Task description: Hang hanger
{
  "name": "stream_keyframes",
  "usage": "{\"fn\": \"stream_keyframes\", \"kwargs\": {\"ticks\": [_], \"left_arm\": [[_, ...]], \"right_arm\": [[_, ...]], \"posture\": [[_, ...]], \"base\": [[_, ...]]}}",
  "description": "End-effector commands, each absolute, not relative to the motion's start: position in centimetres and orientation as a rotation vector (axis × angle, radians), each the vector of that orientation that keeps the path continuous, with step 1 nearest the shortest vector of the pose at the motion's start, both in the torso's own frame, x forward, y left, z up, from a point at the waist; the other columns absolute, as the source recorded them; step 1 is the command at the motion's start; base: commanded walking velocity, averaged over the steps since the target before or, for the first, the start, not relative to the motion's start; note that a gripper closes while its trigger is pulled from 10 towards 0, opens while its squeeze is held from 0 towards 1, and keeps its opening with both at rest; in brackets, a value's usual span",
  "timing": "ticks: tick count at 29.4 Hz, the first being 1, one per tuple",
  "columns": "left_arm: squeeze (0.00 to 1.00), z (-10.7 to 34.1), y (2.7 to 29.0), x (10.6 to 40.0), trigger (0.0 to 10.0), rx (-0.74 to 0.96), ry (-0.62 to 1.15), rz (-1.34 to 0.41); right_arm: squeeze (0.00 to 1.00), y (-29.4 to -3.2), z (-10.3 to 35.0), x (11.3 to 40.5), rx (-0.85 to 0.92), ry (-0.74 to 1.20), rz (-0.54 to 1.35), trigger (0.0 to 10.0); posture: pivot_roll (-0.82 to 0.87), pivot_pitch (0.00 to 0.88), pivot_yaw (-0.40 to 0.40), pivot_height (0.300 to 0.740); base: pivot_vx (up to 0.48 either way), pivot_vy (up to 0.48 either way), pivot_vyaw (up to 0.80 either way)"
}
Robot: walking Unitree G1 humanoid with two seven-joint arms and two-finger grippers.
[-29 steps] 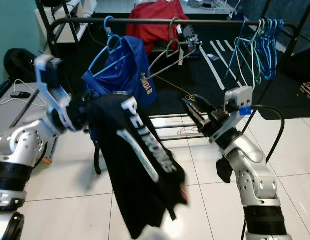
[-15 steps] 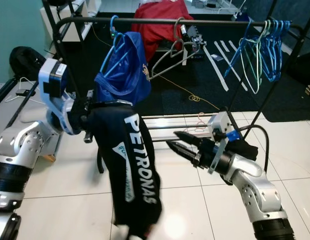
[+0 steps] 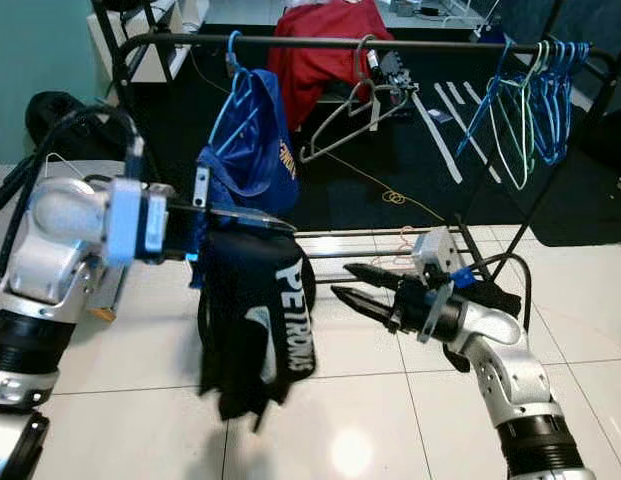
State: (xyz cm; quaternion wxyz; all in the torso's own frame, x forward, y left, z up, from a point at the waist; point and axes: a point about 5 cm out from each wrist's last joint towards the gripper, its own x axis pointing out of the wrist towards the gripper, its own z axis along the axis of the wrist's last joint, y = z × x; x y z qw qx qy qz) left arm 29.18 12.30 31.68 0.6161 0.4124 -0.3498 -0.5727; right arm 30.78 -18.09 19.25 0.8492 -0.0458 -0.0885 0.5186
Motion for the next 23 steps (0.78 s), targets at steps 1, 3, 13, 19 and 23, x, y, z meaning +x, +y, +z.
{"fn": "stream_keyframes", "kwargs": {"ticks": [1,3,13,19,23], "left_arm": [[0.25,30.7,12.2,29.5,0.0,1.001,-0.829,-1.272],[0.25,30.1,12.3,29.7,0.0,1.026,-0.842,-1.242],[0.16,28.0,12.6,29.7,0.0,1.099,-0.902,-1.224],[0.00,27.1,12.0,29.0,0.0,1.076,-1.004,-1.261],[0.00,27.1,11.8,28.7,0.0,1.069,-1.035,-1.266]], "right_arm": [[0.00,-18.4,18.7,30.8,-0.148,-0.163,1.095,10.0],[0.00,-18.5,18.4,30.7,-0.186,-0.144,1.106,10.0],[0.00,-18.9,16.7,30.2,-0.302,-0.052,1.205,10.0],[0.00,-19.3,15.7,31.6,-0.527,-0.086,1.131,10.0],[0.00,-19.2,15.9,31.9,-0.512,-0.112,1.120,10.0]], "posture": [[-0.04,0.186,-0.010,0.740],[-0.05,0.186,-0.010,0.740],[-0.05,0.187,-0.010,0.740],[-0.04,0.206,-0.017,0.740],[-0.04,0.212,-0.018,0.740]], "base": [[0.000,0.000,0.00],[0.000,0.000,0.00],[0.000,0.000,0.00],[0.000,0.000,0.00],[0.000,0.000,0.00]]}}
